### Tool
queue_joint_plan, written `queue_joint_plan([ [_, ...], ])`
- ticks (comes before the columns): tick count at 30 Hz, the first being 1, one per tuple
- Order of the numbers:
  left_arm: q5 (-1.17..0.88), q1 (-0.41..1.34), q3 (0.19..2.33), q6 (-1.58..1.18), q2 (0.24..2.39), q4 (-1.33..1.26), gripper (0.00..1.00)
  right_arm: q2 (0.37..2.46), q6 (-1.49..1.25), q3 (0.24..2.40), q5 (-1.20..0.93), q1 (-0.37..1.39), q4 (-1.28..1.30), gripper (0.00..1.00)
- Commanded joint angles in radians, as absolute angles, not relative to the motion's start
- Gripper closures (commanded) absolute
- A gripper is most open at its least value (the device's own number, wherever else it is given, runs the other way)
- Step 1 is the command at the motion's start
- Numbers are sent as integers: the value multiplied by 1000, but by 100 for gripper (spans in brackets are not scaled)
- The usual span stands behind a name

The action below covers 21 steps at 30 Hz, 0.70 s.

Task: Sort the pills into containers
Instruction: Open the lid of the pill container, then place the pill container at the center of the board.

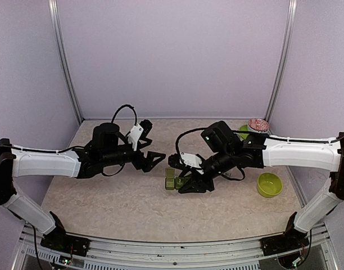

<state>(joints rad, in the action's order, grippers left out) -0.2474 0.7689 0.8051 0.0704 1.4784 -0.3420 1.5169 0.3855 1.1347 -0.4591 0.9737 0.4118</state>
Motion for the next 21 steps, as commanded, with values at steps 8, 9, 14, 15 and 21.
queue_joint_plan([
  [8, 22, 716, 680, -53, 1297, -433, 1, 1599, 400, 1168, -323, 983, 365, 69],
  [9, 30, 713, 669, -59, 1290, -433, 1, 1611, 401, 1175, -312, 981, 358, 69],
  [14, 58, 702, 631, -81, 1259, -427, 1, 1685, 420, 1210, -295, 952, 313, 67],
  [15, 64, 699, 626, -88, 1253, -421, 1, 1710, 424, 1220, -295, 940, 304, 67],
  [21, 66, 686, 594, -112, 1230, -419, 1, 1852, 444, 1292, -303, 870, 260, 67],
])
